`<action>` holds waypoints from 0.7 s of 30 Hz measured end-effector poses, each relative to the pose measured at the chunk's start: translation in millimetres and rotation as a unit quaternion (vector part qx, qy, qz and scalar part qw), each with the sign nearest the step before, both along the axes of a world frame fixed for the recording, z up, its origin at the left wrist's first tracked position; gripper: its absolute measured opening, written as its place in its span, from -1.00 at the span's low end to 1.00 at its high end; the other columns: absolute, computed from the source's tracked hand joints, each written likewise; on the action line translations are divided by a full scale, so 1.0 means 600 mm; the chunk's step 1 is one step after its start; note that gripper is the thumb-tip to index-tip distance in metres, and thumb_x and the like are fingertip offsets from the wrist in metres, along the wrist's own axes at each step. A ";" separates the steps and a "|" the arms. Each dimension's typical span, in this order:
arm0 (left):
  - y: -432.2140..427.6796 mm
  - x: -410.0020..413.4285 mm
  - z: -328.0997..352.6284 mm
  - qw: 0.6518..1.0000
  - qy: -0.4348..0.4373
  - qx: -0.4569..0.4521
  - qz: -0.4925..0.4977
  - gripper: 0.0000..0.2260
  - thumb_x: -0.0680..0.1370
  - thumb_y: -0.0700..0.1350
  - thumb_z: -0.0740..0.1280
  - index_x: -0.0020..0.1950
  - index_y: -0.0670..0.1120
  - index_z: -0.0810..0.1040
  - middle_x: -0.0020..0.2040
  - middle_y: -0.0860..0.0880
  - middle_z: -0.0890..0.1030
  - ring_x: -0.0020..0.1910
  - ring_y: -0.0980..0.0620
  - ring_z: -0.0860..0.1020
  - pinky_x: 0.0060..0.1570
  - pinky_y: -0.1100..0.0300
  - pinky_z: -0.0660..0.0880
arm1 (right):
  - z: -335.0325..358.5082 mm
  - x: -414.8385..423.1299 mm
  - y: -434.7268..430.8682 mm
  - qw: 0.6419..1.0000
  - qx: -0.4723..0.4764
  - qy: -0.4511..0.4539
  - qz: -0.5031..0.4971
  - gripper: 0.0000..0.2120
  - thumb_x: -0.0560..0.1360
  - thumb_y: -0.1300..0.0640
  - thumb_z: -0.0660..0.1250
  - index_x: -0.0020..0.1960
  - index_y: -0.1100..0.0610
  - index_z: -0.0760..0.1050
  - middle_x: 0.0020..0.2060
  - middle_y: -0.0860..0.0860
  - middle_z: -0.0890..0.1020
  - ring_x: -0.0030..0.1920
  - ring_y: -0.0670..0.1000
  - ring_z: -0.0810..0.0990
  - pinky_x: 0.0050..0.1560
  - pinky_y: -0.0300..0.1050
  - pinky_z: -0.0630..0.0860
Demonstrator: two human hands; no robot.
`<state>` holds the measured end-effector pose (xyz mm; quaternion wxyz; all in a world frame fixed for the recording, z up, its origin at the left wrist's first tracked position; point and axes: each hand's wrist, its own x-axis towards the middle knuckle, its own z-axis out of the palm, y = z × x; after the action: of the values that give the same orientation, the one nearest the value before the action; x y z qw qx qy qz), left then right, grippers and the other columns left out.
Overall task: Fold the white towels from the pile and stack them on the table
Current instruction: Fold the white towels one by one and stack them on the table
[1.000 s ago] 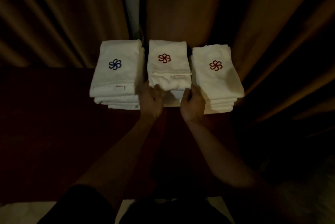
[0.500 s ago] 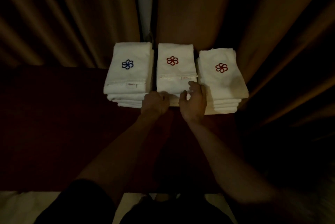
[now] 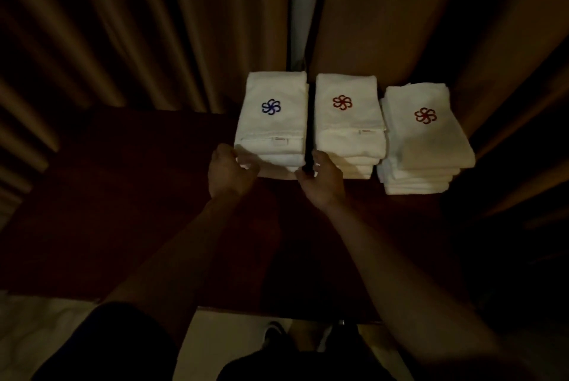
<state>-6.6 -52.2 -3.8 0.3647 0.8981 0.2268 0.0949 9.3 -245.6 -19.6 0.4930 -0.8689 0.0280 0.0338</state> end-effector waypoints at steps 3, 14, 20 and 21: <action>0.028 0.012 -0.027 0.998 0.040 -0.036 -0.044 -0.42 0.33 0.02 0.58 0.22 -0.15 0.45 0.20 -0.14 0.53 0.15 -0.12 0.54 0.06 0.10 0.51 | -0.015 0.001 0.015 1.000 -0.009 0.028 -0.003 -0.42 0.56 0.07 0.39 0.52 0.13 0.30 0.41 0.06 0.49 0.37 0.07 0.48 0.39 -0.05 0.41; 0.072 0.084 -0.094 0.968 0.016 -0.211 -0.138 -0.40 0.44 -0.10 0.55 0.44 -0.09 0.45 0.26 0.00 0.56 0.20 0.08 0.52 0.12 0.26 0.45 | -0.060 0.057 0.052 1.000 -0.020 0.006 -0.022 -0.67 0.62 0.08 0.30 0.35 0.14 0.47 0.20 0.08 0.62 0.18 0.06 0.58 0.01 -0.30 0.36; 0.091 0.112 -0.080 0.974 -0.051 -0.142 -0.166 -0.62 0.55 -0.18 0.42 0.37 -0.11 0.52 0.19 0.02 0.59 0.17 0.08 0.55 0.12 0.28 0.48 | -0.049 0.083 0.075 0.997 -0.047 -0.045 -0.044 -0.79 0.62 0.08 0.30 0.04 0.25 0.53 -0.05 0.15 0.64 -0.03 0.10 0.61 -0.17 -0.25 0.30; 0.093 0.119 -0.074 0.974 -0.062 -0.131 -0.171 -0.65 0.56 -0.19 0.40 0.35 -0.13 0.53 0.17 0.02 0.59 0.15 0.09 0.55 0.04 0.37 0.45 | -0.046 0.088 0.078 0.996 -0.049 -0.059 -0.047 -0.78 0.62 0.08 0.31 0.02 0.26 0.53 -0.06 0.15 0.65 -0.05 0.11 0.61 -0.17 -0.22 0.32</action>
<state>64.6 3.6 -48.3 0.5037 0.8601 0.0571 0.0560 62.0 -198.6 -47.5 0.4515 -0.8903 0.0412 -0.0422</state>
